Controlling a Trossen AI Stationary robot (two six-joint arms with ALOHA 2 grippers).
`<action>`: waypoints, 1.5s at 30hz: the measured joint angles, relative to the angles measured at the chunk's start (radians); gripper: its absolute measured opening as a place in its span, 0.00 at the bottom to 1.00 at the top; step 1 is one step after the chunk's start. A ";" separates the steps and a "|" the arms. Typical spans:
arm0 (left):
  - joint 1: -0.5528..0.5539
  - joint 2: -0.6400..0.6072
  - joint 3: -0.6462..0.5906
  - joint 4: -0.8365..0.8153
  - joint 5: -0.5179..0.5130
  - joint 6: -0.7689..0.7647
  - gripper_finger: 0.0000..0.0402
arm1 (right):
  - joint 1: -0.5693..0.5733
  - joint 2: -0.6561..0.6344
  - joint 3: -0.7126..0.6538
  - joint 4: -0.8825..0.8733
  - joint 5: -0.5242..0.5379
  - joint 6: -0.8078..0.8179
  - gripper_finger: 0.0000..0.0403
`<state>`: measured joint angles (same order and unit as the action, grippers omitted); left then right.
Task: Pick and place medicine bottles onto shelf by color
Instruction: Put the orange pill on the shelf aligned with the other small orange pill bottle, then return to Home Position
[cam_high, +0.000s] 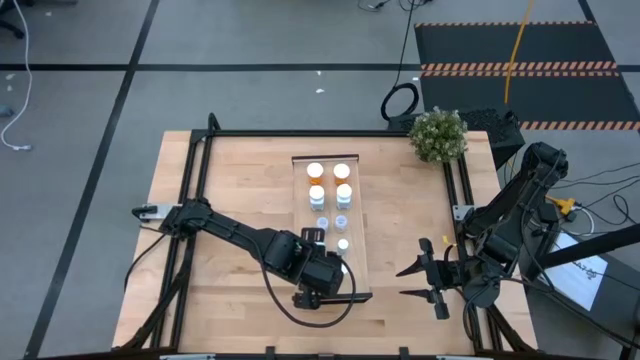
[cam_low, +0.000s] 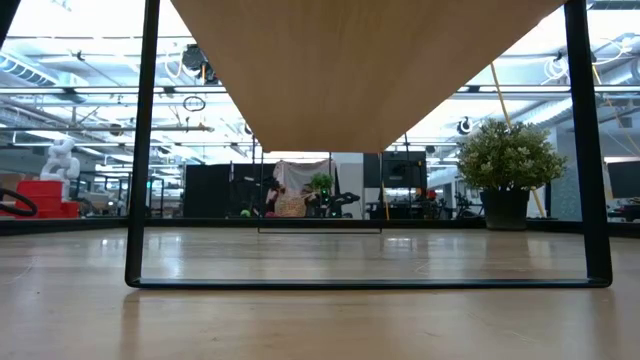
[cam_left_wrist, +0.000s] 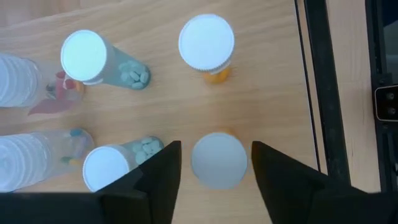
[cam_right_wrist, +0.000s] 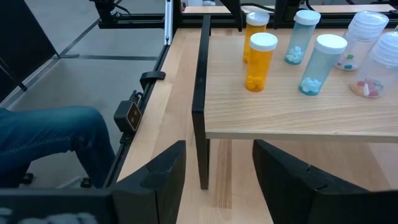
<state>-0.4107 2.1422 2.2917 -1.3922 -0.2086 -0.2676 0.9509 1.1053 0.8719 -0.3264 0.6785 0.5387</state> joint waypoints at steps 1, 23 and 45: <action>0.000 0.000 0.000 0.004 -0.002 0.000 0.50 | 0.000 0.000 0.000 0.000 0.000 0.000 0.45; -0.086 -0.162 0.001 0.168 -0.283 0.086 0.55 | 0.000 -0.075 -0.001 0.075 0.007 -0.139 0.45; -0.024 -0.307 -0.218 0.134 -0.527 0.168 0.51 | -0.042 -0.318 -0.001 -0.070 -0.003 -0.438 0.04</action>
<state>-0.4348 1.8351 2.0733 -1.2580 -0.7361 -0.0998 0.9085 0.7869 0.8711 -0.3964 0.6756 0.1003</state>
